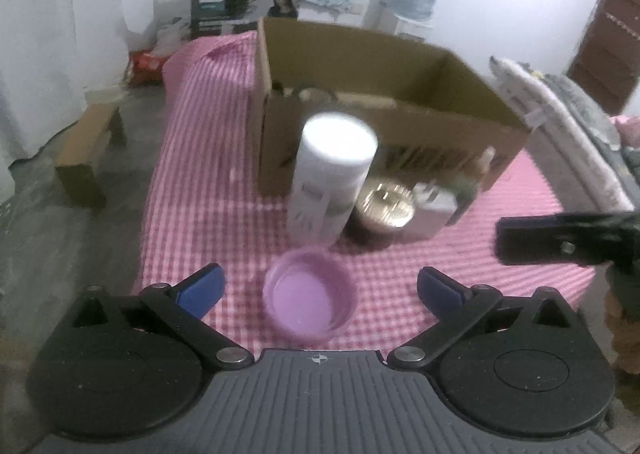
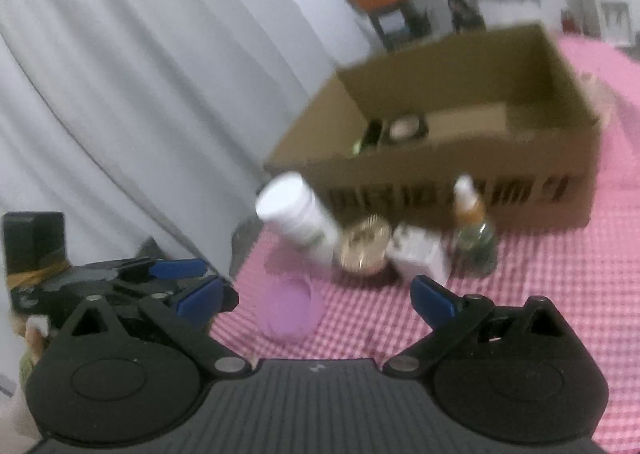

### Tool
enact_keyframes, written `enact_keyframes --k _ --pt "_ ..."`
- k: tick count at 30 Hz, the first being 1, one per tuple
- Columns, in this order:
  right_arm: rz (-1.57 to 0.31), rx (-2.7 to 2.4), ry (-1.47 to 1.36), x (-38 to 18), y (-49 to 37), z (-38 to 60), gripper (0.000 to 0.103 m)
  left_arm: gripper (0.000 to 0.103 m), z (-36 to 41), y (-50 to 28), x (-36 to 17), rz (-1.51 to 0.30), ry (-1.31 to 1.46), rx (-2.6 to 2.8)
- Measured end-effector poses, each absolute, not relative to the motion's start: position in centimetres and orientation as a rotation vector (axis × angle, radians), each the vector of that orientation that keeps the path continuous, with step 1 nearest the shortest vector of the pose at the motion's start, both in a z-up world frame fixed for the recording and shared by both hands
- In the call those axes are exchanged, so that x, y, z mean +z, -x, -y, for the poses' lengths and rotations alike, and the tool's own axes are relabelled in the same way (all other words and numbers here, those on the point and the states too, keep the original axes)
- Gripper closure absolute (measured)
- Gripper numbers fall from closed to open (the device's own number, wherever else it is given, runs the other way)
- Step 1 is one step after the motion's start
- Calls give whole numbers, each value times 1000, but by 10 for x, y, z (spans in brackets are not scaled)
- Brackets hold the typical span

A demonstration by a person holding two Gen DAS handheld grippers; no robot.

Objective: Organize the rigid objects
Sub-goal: 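Grasp the purple lid by its rim with the right gripper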

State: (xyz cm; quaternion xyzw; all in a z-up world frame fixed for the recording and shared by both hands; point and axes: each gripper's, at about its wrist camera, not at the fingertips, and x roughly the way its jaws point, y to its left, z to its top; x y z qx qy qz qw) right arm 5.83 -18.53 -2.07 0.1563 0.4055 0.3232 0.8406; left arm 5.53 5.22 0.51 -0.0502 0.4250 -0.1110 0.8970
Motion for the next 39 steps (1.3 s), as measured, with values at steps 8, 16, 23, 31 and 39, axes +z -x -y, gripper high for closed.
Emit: enact_keyframes --k 8,16,23,31,39 --pt "-1020 735 -240 -55 -75 131 15 1 -35 -55 -38 -907 -87 -184" --pt "-1121 738 -195 -77 -95 101 45 14 -24 -55 -58 -936 -164 -224" --pt "-1146 757 -190 -78 -99 96 58 18 -23 -56 -59 -941 -101 -284" --pt "-1140 687 -181 -70 -85 131 58 17 5 -46 -53 -926 -114 -426" --pt "-1114 604 -176 -63 -70 168 58 16 29 -35 -55 -919 -194 -474"
